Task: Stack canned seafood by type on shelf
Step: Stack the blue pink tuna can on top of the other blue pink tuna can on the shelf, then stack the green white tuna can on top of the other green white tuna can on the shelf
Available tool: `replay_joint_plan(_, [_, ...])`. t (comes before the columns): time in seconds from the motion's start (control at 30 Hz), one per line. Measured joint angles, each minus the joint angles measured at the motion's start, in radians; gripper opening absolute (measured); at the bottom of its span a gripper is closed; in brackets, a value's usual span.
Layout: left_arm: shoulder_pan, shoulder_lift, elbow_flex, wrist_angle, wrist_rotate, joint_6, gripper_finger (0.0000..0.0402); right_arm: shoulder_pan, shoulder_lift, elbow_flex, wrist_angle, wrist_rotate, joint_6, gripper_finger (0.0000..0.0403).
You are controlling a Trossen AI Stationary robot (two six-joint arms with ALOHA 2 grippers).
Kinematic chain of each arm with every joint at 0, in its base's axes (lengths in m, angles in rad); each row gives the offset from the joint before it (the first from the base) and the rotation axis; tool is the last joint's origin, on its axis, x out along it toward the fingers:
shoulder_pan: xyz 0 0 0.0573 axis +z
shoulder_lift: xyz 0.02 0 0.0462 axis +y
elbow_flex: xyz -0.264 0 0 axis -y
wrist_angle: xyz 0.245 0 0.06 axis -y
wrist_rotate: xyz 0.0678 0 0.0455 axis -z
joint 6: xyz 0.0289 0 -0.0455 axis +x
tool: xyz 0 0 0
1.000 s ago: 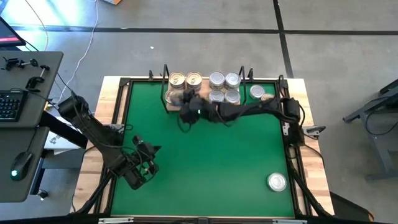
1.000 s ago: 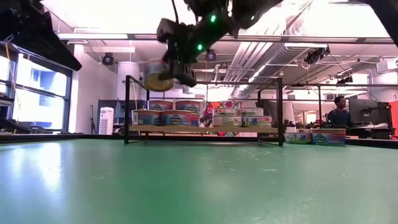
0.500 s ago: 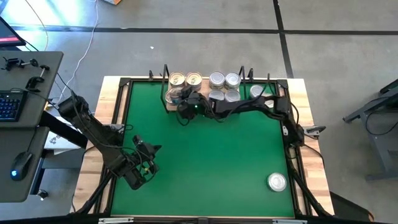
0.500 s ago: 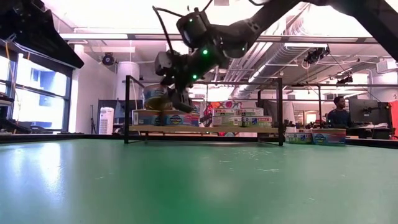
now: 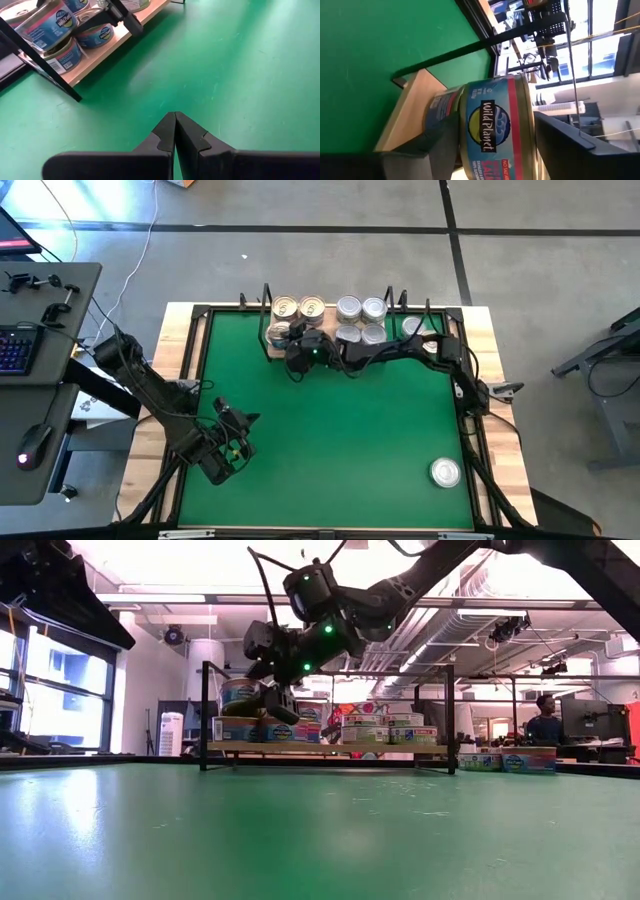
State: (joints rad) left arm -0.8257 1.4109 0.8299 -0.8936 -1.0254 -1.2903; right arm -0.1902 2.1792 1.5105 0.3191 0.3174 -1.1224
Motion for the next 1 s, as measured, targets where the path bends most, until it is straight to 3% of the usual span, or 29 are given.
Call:
replay_joint_plan(0.63, [0.0,0.0,0.0,0.01,0.001,-0.007,0.0,-0.001,0.001,0.076,-0.048,-0.086,0.12,0.0241])
replay_joint_plan(1.0, [0.0,0.0,0.0,0.025,0.014,-0.008,0.0,0.016,0.001,0.141,-0.081,0.018,0.13,0.0241])
